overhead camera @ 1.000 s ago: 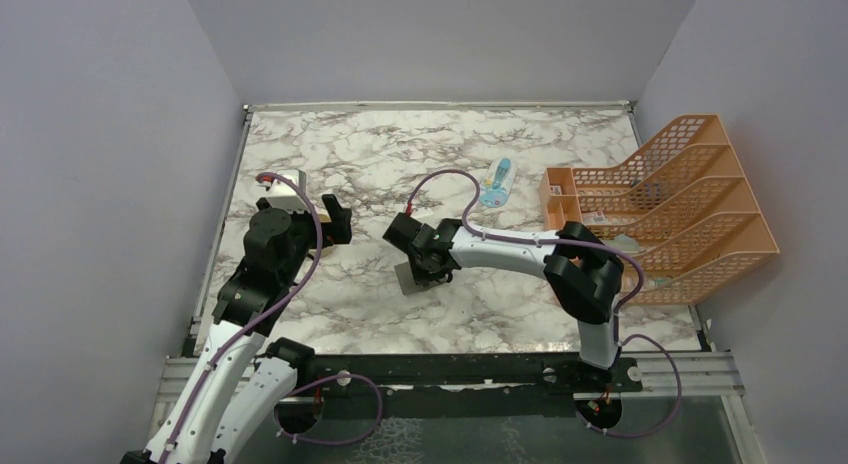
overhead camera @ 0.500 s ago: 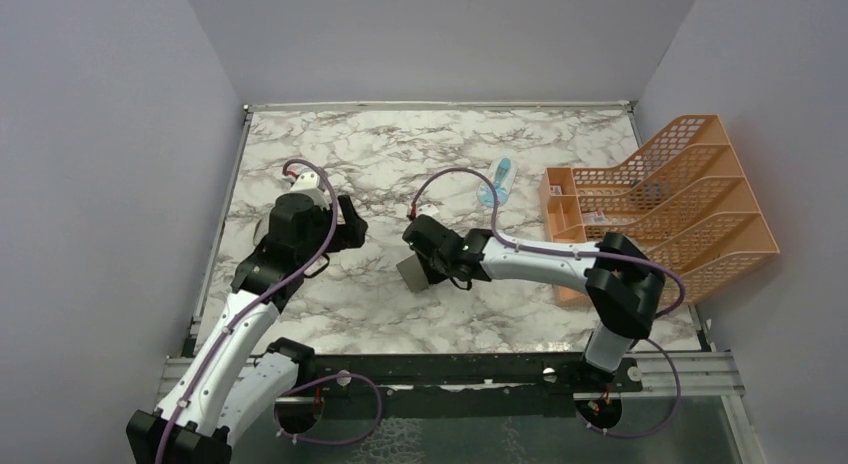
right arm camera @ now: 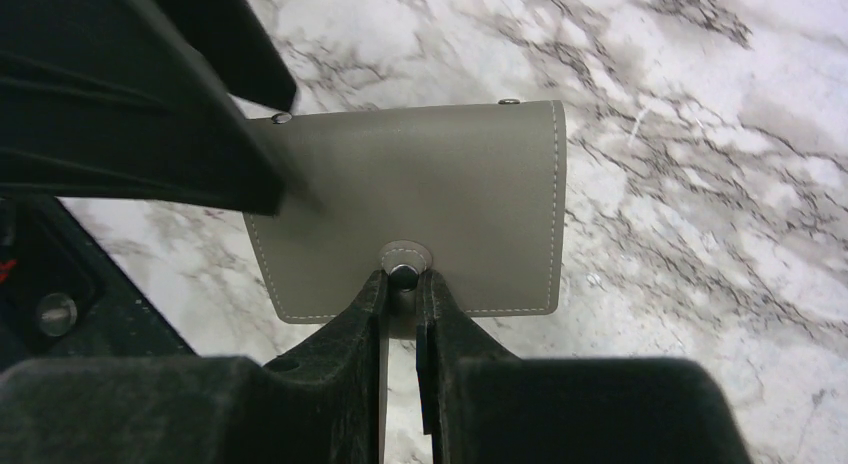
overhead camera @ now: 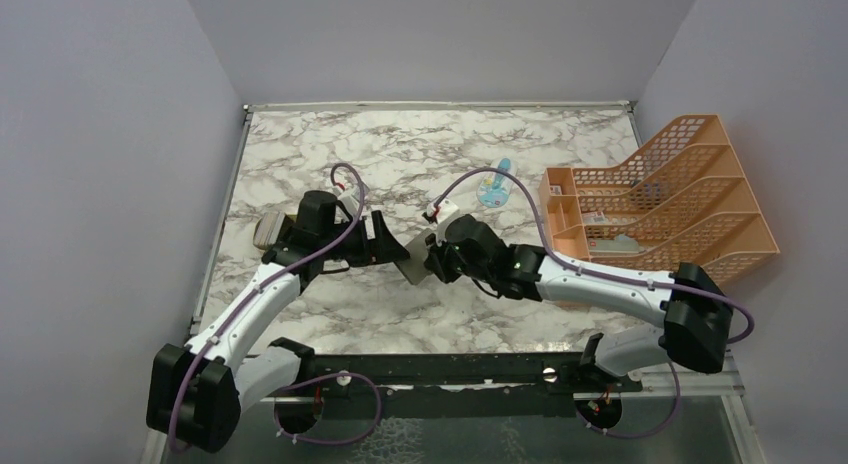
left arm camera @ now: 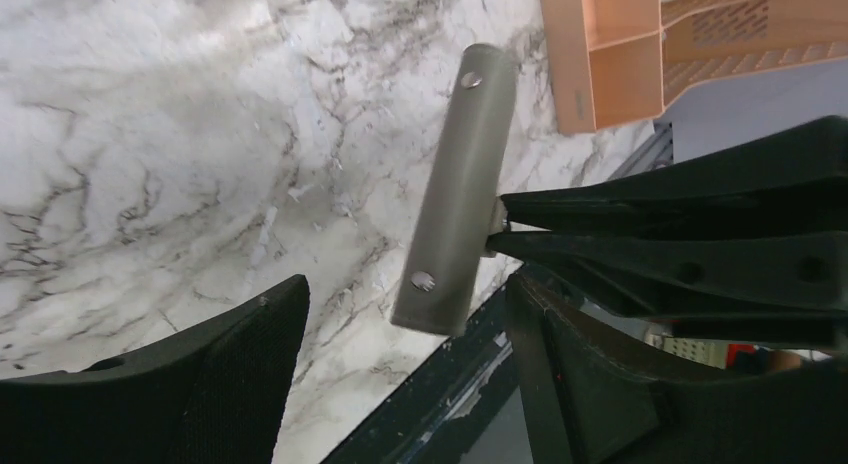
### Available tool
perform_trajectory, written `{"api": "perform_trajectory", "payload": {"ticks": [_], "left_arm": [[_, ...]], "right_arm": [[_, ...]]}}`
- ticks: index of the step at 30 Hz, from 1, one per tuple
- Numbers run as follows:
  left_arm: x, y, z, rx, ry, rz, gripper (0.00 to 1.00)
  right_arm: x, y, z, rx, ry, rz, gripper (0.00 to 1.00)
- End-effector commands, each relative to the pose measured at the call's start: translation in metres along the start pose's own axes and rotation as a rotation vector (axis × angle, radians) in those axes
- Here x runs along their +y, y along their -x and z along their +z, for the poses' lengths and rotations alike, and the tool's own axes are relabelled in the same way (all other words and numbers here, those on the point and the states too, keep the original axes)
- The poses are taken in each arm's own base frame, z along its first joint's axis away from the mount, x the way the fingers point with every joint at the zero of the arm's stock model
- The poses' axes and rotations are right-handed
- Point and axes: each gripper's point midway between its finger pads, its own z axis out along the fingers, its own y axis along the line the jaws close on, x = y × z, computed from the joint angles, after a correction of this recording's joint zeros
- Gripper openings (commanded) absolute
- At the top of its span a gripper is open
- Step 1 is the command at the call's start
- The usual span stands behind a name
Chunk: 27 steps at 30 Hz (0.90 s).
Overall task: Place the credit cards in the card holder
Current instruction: Open the card holder at the center of the board.
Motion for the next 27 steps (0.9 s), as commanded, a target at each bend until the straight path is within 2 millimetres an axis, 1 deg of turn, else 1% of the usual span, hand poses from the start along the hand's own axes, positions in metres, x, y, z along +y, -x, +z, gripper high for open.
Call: {"api": "perform_trajectory", "payload": {"ticks": [1,4,6,8,9,10,11,13,15,18,21,24,26,27], "left_arm": [[-0.016,-0.012,0.007,0.059,-0.139,-0.014,0.74],[-0.012,-0.020,0.013,0.093,-0.152,-0.022,0.74],[-0.008,-0.025,0.016,0.110,-0.148,-0.028,0.71],[-0.005,-0.028,0.018,0.116,-0.147,-0.028,0.66],[-0.005,-0.028,0.018,0.115,-0.146,-0.027,0.62],[-0.005,-0.028,0.018,0.113,-0.146,-0.025,0.55],[-0.004,-0.028,0.018,0.110,-0.146,-0.026,0.47],[-0.008,-0.029,0.017,0.103,-0.174,-0.031,0.23],[-0.011,-0.028,0.017,0.094,-0.197,-0.039,0.00],[-0.010,-0.028,0.018,0.086,-0.188,-0.046,0.00],[-0.004,-0.028,0.018,0.071,-0.157,-0.042,0.00],[0.005,-0.027,0.021,0.053,-0.115,-0.045,0.00],[0.009,-0.024,0.023,0.034,-0.096,-0.053,0.00],[0.011,-0.022,0.024,0.022,-0.089,-0.051,0.00]], "right_arm": [[0.027,0.032,-0.012,-0.139,0.152,-0.027,0.09],[0.034,0.032,-0.014,-0.147,0.188,-0.017,0.09],[0.037,0.033,-0.014,-0.150,0.205,-0.022,0.09],[0.037,0.032,-0.014,-0.150,0.213,-0.029,0.08],[0.038,0.032,-0.015,-0.153,0.218,-0.033,0.08],[0.039,0.032,-0.015,-0.157,0.226,-0.039,0.08],[0.042,0.031,-0.016,-0.158,0.244,-0.048,0.09],[0.048,0.030,-0.019,-0.172,0.288,-0.058,0.09],[0.048,0.030,-0.022,-0.201,0.298,-0.051,0.09],[0.043,0.035,-0.029,-0.251,0.286,-0.039,0.09],[0.037,0.035,-0.033,-0.265,0.258,-0.023,0.09],[0.023,0.023,-0.028,-0.232,0.181,0.035,0.18],[0.014,0.015,-0.025,-0.207,0.126,0.098,0.28],[0.008,0.010,-0.023,-0.180,0.079,0.160,0.34]]}}
